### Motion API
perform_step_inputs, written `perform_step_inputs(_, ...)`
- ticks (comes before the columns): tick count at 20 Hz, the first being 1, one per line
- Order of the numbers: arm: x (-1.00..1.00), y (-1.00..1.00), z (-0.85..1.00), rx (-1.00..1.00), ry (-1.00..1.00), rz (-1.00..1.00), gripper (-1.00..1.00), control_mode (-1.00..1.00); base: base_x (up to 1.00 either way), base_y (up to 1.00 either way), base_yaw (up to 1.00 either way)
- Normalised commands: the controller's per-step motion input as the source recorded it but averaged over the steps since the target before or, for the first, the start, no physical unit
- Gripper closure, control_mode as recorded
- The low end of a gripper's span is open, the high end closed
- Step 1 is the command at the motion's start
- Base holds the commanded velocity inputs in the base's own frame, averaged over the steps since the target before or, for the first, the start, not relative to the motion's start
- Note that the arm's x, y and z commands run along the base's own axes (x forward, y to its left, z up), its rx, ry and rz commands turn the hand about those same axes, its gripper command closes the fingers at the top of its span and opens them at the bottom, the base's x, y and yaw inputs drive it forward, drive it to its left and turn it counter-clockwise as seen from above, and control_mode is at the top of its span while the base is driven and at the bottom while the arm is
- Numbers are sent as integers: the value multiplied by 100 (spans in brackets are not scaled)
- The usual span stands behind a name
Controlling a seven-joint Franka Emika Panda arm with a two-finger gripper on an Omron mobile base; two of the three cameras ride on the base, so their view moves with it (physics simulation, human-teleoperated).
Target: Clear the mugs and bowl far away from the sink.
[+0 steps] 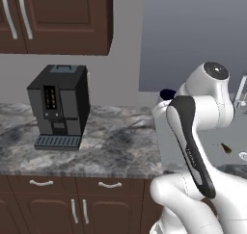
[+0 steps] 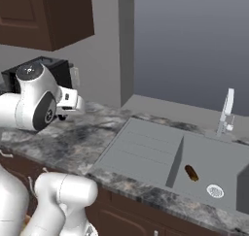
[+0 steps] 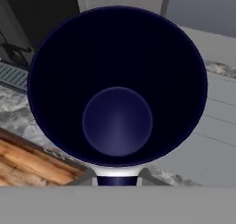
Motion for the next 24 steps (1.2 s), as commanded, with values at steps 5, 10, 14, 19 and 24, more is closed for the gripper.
perform_step_inputs(5,0,0,0,0,0,0,100,100,0,-21,-74)
perform_step_inputs(10,0,0,0,0,0,0,100,100,0,0,-100)
perform_step_inputs(14,0,0,0,0,0,0,100,100,0,0,-100)
perform_step_inputs(19,0,0,0,0,0,0,100,100,0,-17,-92)
perform_step_inputs(24,0,0,0,0,0,0,100,100,1,-40,-86)
